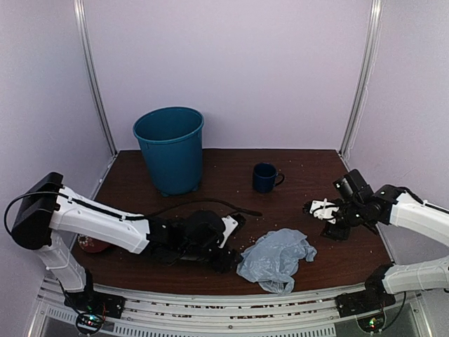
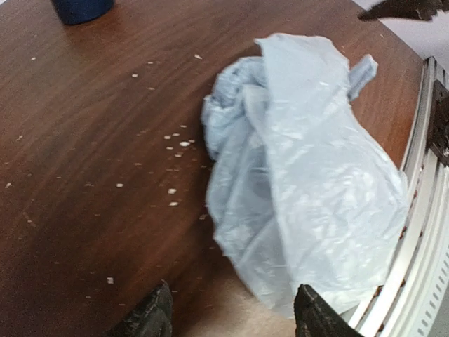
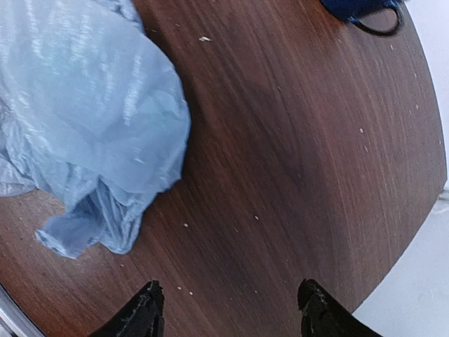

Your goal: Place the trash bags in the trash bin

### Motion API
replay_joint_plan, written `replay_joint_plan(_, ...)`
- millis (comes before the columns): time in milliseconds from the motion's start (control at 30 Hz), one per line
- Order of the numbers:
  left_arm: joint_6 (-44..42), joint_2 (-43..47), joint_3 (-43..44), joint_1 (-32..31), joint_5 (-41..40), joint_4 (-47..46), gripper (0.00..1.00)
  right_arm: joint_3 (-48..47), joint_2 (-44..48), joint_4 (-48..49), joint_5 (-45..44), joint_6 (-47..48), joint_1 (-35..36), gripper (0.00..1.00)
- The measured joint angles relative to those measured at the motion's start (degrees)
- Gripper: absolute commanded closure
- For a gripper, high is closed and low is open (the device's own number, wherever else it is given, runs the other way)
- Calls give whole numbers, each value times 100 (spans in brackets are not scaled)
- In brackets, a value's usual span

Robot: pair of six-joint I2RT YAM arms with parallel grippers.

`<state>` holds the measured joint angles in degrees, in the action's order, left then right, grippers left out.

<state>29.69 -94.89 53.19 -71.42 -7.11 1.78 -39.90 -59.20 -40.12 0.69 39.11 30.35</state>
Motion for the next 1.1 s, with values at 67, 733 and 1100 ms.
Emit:
replay_joint_plan(67, 205, -188, 219, -304, -111, 144, 37, -107, -2, -186, 48, -122, -258, 34)
replay_joint_plan(733, -238, -826, 570, -1779, -426, -125, 41, -400, -1419, -933, 1956, 402, -472, 10)
replay_joint_plan(1100, -214, -914, -275, -619, -870, -1484, 41, -868, -2693, 74, 2037, -621, -391, 15)
